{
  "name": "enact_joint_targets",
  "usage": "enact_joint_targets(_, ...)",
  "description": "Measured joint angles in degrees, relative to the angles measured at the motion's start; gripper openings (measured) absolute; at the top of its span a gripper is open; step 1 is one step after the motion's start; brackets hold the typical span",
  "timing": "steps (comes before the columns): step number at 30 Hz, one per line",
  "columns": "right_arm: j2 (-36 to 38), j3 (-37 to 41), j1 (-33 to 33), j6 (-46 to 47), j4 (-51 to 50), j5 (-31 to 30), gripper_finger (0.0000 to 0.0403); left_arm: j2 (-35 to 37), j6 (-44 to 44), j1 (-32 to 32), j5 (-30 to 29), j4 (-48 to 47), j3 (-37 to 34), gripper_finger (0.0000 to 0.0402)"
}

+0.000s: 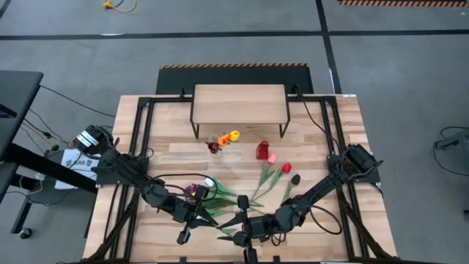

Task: Pick and place flowers into a vace then onto a shelf
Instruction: Put the left black tulip into the transparent vase

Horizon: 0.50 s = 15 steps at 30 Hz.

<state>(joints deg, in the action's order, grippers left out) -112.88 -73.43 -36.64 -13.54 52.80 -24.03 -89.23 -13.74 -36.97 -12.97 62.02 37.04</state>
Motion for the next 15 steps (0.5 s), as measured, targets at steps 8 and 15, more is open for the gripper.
enact_joint_targets(8,0.00,0.00,-0.09,0.00,0.02,-2.04,0.0031,0.00,0.27,0.00,0.05,-0.29,0.00,0.0000)
enact_joint_targets(15,0.61,0.00,-0.05,1.58,-1.69,-3.49,0.0008,0.02,2.31,-0.04,1.06,-2.13,-0.02,0.0013)
